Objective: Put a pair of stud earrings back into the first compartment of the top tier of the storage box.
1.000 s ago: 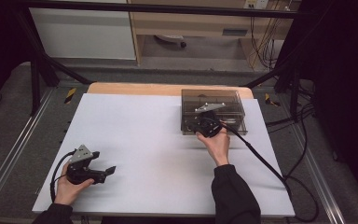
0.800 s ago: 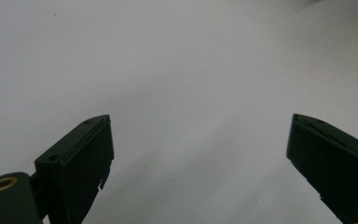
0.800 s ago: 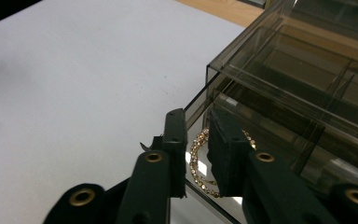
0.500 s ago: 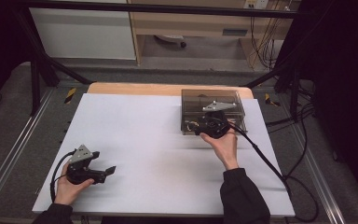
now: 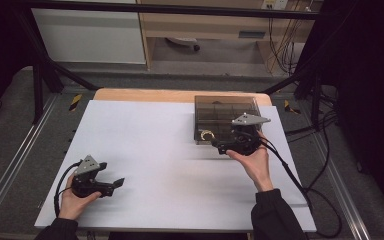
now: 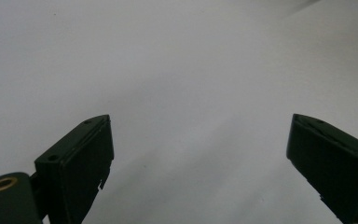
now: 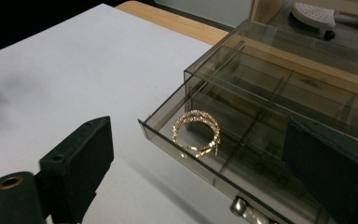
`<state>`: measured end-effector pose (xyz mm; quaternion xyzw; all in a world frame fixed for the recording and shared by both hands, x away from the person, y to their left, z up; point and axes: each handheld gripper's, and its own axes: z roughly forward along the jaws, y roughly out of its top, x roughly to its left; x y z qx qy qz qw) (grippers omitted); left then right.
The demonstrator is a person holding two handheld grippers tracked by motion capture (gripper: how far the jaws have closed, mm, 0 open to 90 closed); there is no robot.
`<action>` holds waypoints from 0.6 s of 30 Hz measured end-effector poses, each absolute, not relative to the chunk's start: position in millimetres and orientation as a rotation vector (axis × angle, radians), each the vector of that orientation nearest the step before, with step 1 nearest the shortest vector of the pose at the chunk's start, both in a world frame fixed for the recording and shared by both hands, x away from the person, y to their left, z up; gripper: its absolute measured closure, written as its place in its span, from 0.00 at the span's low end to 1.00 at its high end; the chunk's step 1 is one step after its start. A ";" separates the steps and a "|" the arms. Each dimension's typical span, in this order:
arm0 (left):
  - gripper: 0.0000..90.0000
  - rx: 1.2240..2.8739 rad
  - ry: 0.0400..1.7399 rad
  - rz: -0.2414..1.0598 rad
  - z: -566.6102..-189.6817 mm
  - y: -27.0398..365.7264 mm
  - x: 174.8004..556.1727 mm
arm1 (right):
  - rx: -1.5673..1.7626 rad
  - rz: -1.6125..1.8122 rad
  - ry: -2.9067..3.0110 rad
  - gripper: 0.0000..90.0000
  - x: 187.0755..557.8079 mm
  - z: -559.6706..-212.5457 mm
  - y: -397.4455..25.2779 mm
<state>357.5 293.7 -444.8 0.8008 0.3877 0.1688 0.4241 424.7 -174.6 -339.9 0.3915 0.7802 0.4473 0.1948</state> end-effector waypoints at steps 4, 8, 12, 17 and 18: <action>0.08 2.002 0.971 0.421 -444.9 293.7 357.6 | 1.112 1.273 2.188 0.07 418.3 -342.7 -183.2; 0.08 2.004 0.970 0.421 -444.9 293.6 357.5 | 1.123 1.289 2.190 0.06 410.2 -348.8 -191.3; 0.08 2.007 0.969 0.420 -445.0 293.2 357.5 | 1.132 1.301 2.195 0.04 403.1 -358.0 -197.7; 0.08 2.008 0.968 0.419 -445.2 293.0 357.5 | 1.121 1.303 2.216 0.03 395.0 -370.8 -202.4; 0.08 2.008 0.968 0.419 -445.1 293.0 357.4 | 1.118 1.295 2.220 0.03 393.0 -373.9 -203.4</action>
